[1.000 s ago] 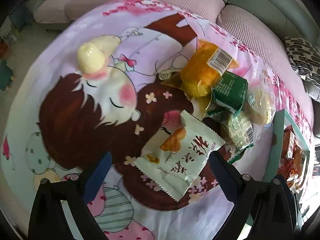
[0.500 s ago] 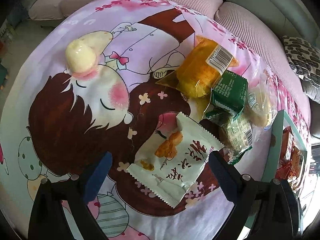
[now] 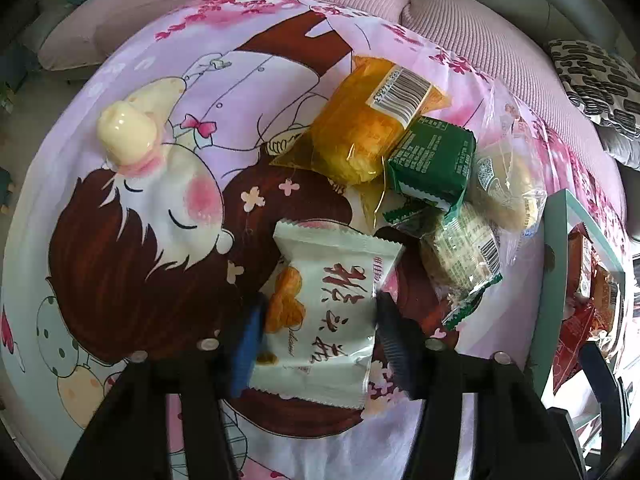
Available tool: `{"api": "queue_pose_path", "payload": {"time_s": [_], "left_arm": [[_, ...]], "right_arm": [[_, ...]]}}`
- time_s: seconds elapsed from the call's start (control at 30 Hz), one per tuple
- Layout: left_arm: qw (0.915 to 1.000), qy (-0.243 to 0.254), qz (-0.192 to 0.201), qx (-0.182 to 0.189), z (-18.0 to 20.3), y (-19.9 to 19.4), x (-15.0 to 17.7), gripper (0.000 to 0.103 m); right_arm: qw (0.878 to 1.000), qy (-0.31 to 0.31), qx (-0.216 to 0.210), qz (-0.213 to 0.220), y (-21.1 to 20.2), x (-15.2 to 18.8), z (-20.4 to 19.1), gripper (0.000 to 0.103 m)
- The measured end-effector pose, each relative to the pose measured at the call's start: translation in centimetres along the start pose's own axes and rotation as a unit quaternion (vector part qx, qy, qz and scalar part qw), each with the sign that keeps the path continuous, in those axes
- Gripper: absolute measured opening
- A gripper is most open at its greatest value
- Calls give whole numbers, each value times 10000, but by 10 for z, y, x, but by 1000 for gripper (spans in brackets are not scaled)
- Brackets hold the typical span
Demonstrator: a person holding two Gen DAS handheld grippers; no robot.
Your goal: Organize snacks
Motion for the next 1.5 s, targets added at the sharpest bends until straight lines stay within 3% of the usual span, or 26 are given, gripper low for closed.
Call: {"api": "queue_pose_path", "payload": {"time_s": [0.37,0.73,0.93,1.03,1.2,1.5], "left_arm": [[9992,-284,92,260,-8,-5,-5,53],[9971,-433,198,595,-12,-8,1,53],[9949,-572,108,822,-24,-9,4,53],[9931,-722,-7,925,-31,-5,4,53],[9913,-851,-29,1008,-35,-5,3,53],[9909,-882,-51,1018,-35,-5,2,53]], "right_arm": [[9999,-107,-27,-19,3,-1,-5,102],[9985,-346,224,-363,30,-21,-18,87],[9936,-743,481,-703,57,-38,-31,81],[9895,-982,591,-881,71,-43,-37,74],[9837,-1222,801,-1043,87,-51,-44,73],[9869,-921,631,-1164,103,-68,-36,73]]}}
Point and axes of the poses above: each gripper's, at about its wrist camera, not at the fingertips, and y roughly the way its jaws point, z to its right, x to its underside, the point moved 3 cm from there along y, roughly the way its jaws point, and after that the axes turned 14 degrees about -z, right-handed, at the moved point
